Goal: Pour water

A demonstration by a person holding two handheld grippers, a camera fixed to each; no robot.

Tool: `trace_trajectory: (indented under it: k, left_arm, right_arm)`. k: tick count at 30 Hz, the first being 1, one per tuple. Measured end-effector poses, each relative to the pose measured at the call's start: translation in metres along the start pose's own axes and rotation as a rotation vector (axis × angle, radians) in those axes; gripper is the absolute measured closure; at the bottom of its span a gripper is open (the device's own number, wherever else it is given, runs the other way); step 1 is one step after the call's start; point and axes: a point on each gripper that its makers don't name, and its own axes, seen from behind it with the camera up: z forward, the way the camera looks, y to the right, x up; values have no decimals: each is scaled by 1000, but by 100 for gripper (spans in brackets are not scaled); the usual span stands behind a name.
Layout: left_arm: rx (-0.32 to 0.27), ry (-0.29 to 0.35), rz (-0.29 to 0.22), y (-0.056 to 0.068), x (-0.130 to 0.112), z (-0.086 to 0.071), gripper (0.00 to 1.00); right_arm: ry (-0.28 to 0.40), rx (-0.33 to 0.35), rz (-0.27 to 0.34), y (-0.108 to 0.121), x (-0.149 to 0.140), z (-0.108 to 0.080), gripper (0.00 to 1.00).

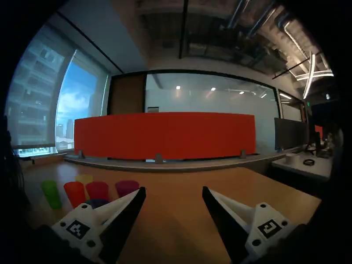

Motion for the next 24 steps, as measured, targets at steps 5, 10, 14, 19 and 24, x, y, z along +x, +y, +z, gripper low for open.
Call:
trace_trajectory:
  k: [5, 10, 14, 19, 24]
  left_arm:
    - [0, 0, 0, 0, 0, 0, 14]
    - [0, 0, 0, 0, 0, 0, 14]
    - [0, 0, 0, -1, 0, 0, 14]
    - [0, 0, 0, -1, 0, 0, 14]
    - [0, 0, 0, -1, 0, 0, 14]
  right_arm:
    - [6, 4, -1, -3, 0, 1, 1]
    - [18, 2, -8, -4, 1, 2, 0]
    - [17, 3, -9, -5, -2, 2, 0]
    - [13, 5, -8, -6, -3, 2, 0]
    - [-1, 3, -16, -7, -7, 2, 0]
